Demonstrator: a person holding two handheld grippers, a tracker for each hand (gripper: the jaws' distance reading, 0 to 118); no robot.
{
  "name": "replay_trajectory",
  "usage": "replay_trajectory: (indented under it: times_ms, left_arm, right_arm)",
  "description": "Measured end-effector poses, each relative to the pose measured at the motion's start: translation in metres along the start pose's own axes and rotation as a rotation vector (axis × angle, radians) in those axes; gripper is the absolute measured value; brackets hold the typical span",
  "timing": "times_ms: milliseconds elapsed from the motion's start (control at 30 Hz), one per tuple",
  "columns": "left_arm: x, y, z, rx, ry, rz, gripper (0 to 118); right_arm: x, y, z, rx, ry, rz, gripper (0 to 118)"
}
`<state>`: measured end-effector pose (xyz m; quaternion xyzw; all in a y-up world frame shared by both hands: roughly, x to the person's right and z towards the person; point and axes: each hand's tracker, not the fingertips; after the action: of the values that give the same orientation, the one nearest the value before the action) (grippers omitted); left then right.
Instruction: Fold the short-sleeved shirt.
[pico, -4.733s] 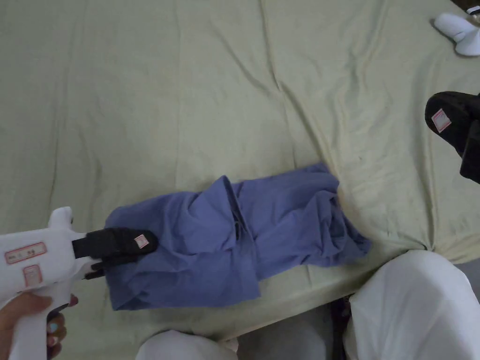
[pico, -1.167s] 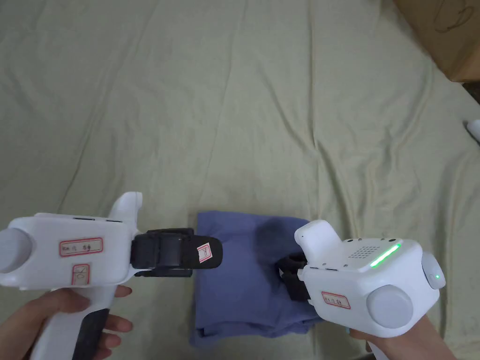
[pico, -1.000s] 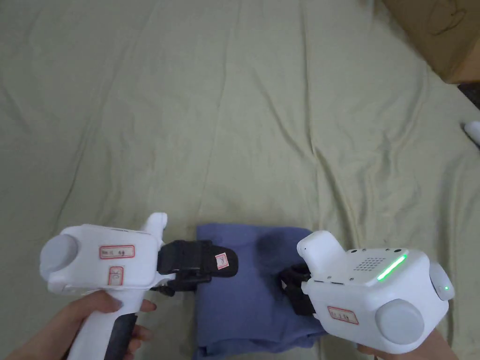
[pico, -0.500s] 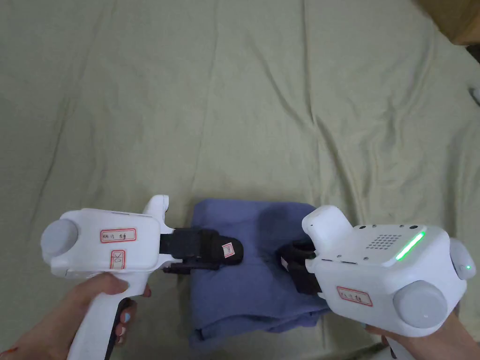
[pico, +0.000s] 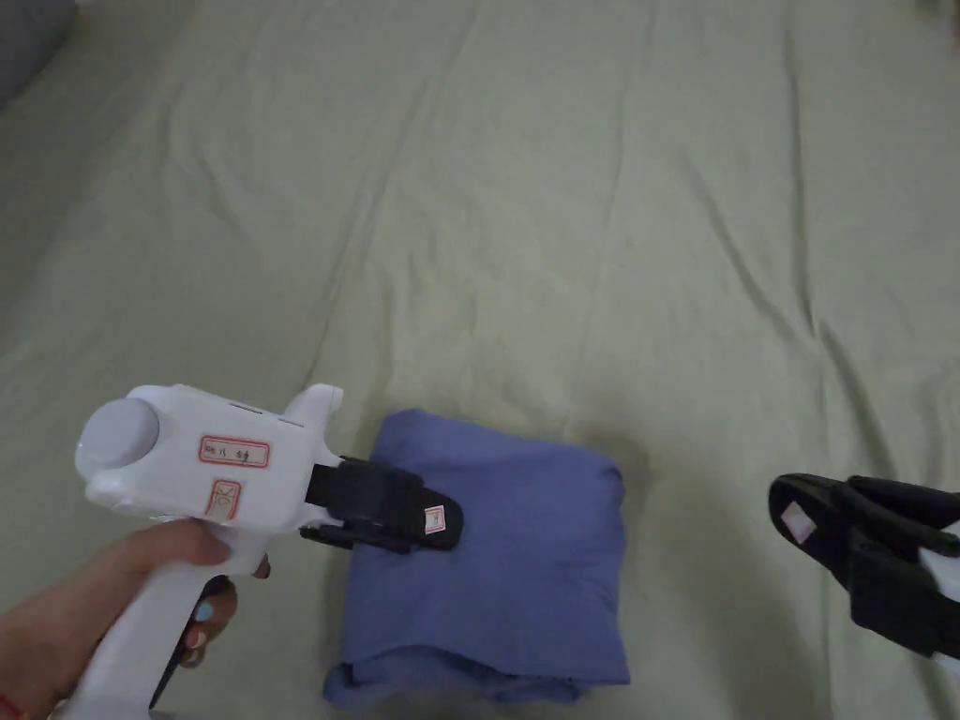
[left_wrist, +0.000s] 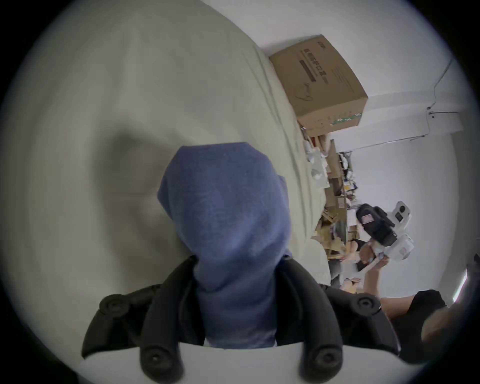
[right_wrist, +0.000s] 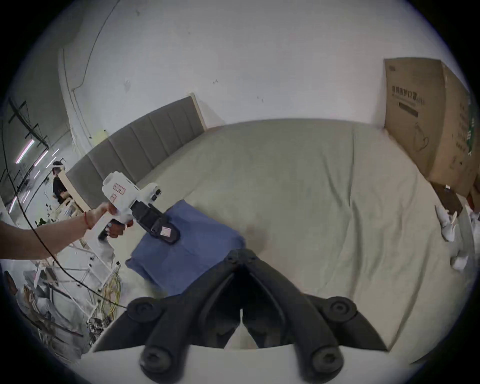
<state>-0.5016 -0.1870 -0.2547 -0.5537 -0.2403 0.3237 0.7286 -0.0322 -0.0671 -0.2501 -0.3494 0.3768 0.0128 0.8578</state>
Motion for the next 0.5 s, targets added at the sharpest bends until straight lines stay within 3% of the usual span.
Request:
replay_trajectory:
  times_ms: [267,500]
  left_arm:
    - [-0.091,-0.012,0.116,0.056,0.117,0.101,37]
    - [-0.147,-0.018,0.207,0.068,0.314,0.177,37]
  right_arm:
    - [-0.051,0.018,-0.028,0.01,0.018,0.034,0]
    - [-0.092,0.031,-0.065,-0.014,0.078,0.083,0]
